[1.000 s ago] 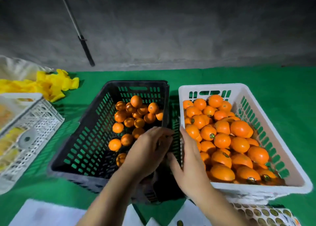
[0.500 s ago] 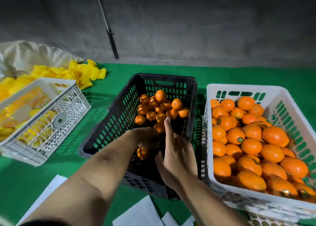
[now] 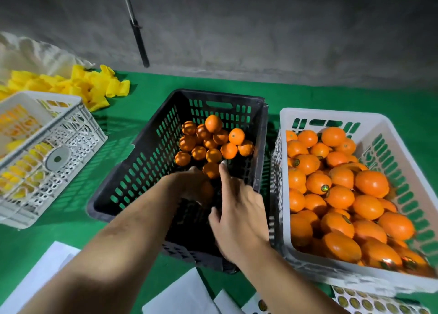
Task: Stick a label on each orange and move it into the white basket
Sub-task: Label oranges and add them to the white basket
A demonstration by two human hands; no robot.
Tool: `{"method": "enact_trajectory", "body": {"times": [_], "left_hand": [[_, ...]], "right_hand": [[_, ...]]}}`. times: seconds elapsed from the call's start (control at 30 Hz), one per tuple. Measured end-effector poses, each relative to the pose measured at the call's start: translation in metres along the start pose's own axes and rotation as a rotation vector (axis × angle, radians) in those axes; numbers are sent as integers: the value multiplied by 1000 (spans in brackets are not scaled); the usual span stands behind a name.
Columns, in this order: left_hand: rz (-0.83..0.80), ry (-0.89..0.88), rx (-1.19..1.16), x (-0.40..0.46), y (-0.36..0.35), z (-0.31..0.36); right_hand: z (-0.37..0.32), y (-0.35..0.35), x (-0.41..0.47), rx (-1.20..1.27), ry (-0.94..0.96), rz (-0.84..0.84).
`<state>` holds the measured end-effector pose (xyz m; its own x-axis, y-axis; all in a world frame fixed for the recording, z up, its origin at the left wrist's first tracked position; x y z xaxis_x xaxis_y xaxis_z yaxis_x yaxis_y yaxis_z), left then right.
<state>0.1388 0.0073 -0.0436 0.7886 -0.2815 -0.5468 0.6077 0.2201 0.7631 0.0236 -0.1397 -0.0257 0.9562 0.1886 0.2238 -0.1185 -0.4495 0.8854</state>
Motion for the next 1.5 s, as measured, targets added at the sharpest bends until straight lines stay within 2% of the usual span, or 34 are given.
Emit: {"method": "enact_trajectory", "body": {"times": [0.1,0.2,0.23,0.3,0.37,0.4,0.47,0.53,0.7,0.77,0.83,0.97,1.1,1.3,1.4,1.5], "left_hand": [[224,-60,97,-14,4,-3],[496,-71,-91,-50,-8,2],[591,-63,-154,-60,-17,5],[764,-36,-297,-84,-31,14],[878,-82,-432,-104,-40,28],[901,-127,-488,-113,-44,38],[882,-243,-613,-126,-56,61],[798,-372,-699,-129,-69,89],[675,-619,-544,-118,-96,129],[681,-620,-420,-115,-99,130],[668,-616,-371,-114,-100,127],[642,-649,-436,-114,-98,121],[657,-641,-448,-113,-97,123],[661,-615,-470,-111,-97,120],[665,-595,-500,-110,-97,118],[626,-590,-563,-109,-96,117]], "right_hand": [[0,1,-3,21,-41,104],[2,6,-6,201,-34,117],[4,8,-8,327,-38,136],[11,17,-18,733,-147,158],[20,31,-35,1111,-294,238],[26,38,-46,1209,-333,305],[36,53,-69,1276,-342,398],[46,64,-90,1309,-350,413],[67,88,-114,1127,-356,519],[74,92,-117,1162,-376,504],[77,93,-120,1185,-393,418],[74,93,-117,1134,-353,295],[65,98,-109,1135,-304,282],[61,98,-95,878,-246,191],[64,94,-91,780,-266,139],[70,89,-90,833,-361,85]]}}
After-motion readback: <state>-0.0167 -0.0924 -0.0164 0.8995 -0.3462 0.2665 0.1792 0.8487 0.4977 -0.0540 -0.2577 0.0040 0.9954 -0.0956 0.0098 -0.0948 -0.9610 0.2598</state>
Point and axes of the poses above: each hand's wrist, its own x-axis towards the middle knuckle, its own y-axis out of the back of the hand, z = x × y, the point moved 3 cm from there along x, towards the middle knuckle, and after that the axes turned 3 degrees about x, right-handed, at the moved point
